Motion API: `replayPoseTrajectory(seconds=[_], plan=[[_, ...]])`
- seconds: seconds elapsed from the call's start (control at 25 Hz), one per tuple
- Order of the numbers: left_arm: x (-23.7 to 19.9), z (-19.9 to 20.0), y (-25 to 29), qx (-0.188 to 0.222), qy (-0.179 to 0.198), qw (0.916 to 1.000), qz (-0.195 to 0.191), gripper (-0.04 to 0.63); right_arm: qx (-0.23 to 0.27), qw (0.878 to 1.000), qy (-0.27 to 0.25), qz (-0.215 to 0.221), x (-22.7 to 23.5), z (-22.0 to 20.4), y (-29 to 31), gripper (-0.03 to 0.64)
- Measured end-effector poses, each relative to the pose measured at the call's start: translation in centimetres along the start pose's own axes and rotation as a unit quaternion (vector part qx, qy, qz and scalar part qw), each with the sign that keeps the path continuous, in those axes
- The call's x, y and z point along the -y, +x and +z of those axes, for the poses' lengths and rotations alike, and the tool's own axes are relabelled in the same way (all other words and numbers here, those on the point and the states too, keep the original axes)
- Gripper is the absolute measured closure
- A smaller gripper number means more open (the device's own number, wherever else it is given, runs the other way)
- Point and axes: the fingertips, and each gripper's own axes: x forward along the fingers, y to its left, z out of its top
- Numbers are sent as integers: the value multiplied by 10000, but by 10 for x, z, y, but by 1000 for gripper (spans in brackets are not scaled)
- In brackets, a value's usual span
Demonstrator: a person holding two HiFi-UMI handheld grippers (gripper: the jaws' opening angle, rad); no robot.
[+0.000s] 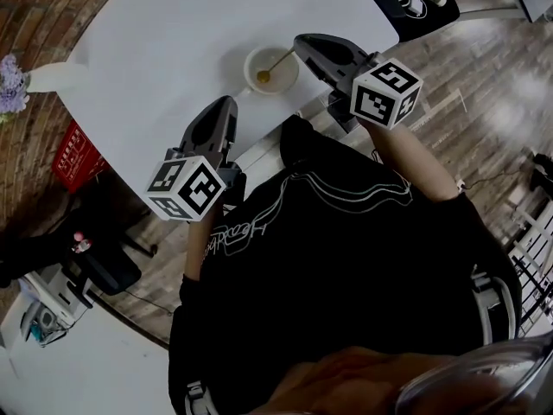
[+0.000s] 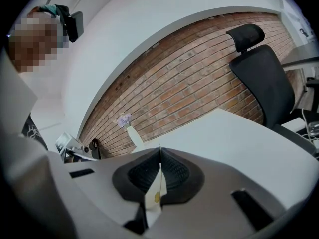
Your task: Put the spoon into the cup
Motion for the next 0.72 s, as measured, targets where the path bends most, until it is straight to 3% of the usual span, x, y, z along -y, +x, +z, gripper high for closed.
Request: replayPoseTrajectory(seconds=[0.72], plan=[[-7,-7,11,-68,-231,9997,61,589,-177,9997,79,147,11,-13,14,617]])
